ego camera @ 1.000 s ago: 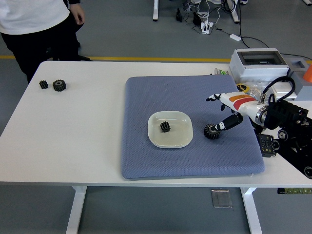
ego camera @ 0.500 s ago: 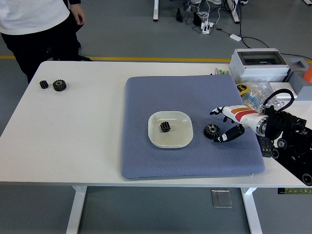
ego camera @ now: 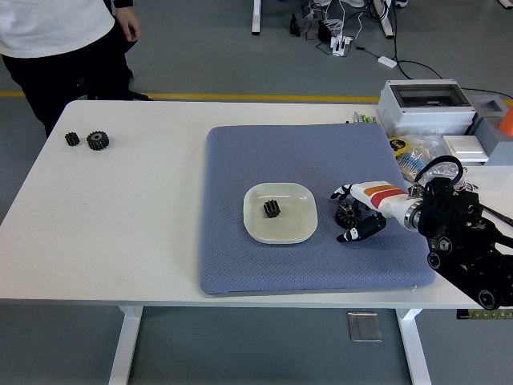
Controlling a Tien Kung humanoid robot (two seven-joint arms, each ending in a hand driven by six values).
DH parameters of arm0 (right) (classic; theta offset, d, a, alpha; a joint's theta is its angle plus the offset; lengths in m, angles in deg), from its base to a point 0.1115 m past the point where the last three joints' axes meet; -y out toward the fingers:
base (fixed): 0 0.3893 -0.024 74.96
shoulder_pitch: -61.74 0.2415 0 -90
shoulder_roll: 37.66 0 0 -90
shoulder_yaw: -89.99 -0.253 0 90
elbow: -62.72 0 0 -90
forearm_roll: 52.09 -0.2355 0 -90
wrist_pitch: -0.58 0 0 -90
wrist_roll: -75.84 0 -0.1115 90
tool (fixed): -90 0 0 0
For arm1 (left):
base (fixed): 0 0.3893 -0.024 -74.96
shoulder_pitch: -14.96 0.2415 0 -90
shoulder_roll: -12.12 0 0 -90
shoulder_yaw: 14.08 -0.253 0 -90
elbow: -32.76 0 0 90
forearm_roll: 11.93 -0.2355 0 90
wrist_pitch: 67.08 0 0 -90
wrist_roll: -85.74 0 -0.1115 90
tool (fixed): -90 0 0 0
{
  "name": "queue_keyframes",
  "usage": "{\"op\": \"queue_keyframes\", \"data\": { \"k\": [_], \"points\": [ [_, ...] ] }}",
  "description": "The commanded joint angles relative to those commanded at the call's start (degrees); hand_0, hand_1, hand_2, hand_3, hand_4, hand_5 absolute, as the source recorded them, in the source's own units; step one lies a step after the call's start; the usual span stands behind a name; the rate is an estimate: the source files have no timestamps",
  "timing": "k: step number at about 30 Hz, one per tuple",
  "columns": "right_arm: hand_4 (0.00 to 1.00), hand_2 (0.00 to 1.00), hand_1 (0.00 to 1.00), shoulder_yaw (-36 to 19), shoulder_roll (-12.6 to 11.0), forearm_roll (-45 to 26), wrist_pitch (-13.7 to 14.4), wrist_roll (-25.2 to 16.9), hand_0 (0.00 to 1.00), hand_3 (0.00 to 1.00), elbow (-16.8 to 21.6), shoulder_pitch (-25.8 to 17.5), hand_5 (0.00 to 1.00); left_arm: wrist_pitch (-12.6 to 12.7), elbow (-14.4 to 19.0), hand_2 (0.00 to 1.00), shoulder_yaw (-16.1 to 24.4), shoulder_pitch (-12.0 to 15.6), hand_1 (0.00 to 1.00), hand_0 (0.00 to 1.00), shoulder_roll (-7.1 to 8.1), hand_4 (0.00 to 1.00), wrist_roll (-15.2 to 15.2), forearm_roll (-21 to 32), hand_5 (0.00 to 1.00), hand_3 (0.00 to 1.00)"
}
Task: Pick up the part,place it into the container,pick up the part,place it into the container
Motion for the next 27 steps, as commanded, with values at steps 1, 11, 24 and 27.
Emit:
{"op": "queue_keyframes", "data": {
  "k": [1,11,24,27],
  "points": [
    [0.861,0.631,0.486,0.1,-0.01,0.02,0.26,0.0,0.35,0.532,0.01,0.0,0.3,0.0,0.0,0.654,0.02,0.02,0.582,0.616,0.0,0.651,-0.01,-0.04,0.572,0.558],
    [0.792,0.483,0.399,1.03,-0.57,-0.28,1.89,0.16,0.192,0.491,-0.25,0.02,0.3,-0.1,0.0,0.653,-0.46,-0.25,0.588,0.616,0.05,0.652,0.0,0.29,0.575,0.558],
    [0.766,0.468,0.378,0.61,-0.97,-0.86,2.3,0.06,0.148,0.487,-0.34,-0.07,0.303,-0.07,0.0,0.653,-0.36,-0.54,0.587,0.616,0.07,0.651,0.1,0.43,0.573,0.559],
    [0.762,0.464,0.368,0.18,-1.2,-1.05,2.56,-0.14,0.136,0.484,0.17,-0.01,0.304,-0.09,0.0,0.654,-0.42,-0.58,0.587,0.616,0.09,0.652,0.08,0.49,0.574,0.56]
  ]
}}
